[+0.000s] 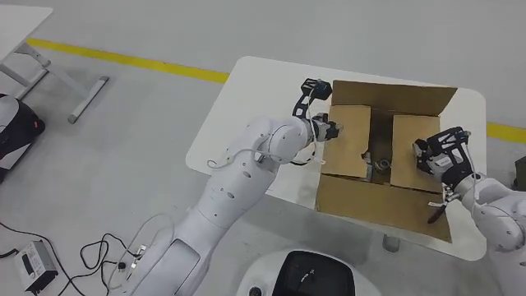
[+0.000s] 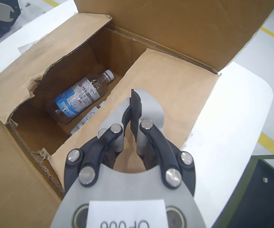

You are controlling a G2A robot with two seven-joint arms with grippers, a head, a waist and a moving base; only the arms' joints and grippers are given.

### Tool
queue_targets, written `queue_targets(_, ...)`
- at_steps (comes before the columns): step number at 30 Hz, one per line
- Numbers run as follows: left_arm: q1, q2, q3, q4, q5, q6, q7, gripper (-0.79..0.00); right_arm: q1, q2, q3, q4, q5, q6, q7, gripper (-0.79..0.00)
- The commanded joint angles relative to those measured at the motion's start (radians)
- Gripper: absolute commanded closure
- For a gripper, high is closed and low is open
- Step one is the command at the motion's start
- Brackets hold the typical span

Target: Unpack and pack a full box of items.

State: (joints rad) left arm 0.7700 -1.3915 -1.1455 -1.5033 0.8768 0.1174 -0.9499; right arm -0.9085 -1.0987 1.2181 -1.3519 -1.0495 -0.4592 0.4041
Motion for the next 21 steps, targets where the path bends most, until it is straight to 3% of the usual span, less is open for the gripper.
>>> queue_targets(1, 0.003, 0.001, -0.007, -0.008, -0.01, -0.002, -0.009, -0.785, 0.007, -0.002, -0.004, 0.003, 0.0, 0.005, -0.004, 0.0)
queue_targets(10, 0.003, 0.001, -0.007, -0.008, -0.01, -0.002, -0.009, -0.785, -0.057, 0.013, 0.113, -0.13, 0.018, 0.01, -0.203, 0.0)
queue_targets(13, 0.017, 0.005, 0.003, -0.037, 0.027, -0.046, 0.025, -0.785, -0.097, 0.022, 0.165, -0.186, 0.019, -0.01, -0.241, 0.0)
queue_targets(16, 0.032, 0.015, -0.009, -0.076, 0.043, -0.142, 0.016, -0.785, -0.134, 0.029, 0.208, -0.228, 0.028, -0.027, -0.272, 0.0)
queue_targets(21, 0.102, 0.051, -0.086, -0.168, 0.051, -0.427, -0.048, -0.785, -0.178, 0.036, 0.252, -0.26, 0.024, -0.049, -0.28, 0.0)
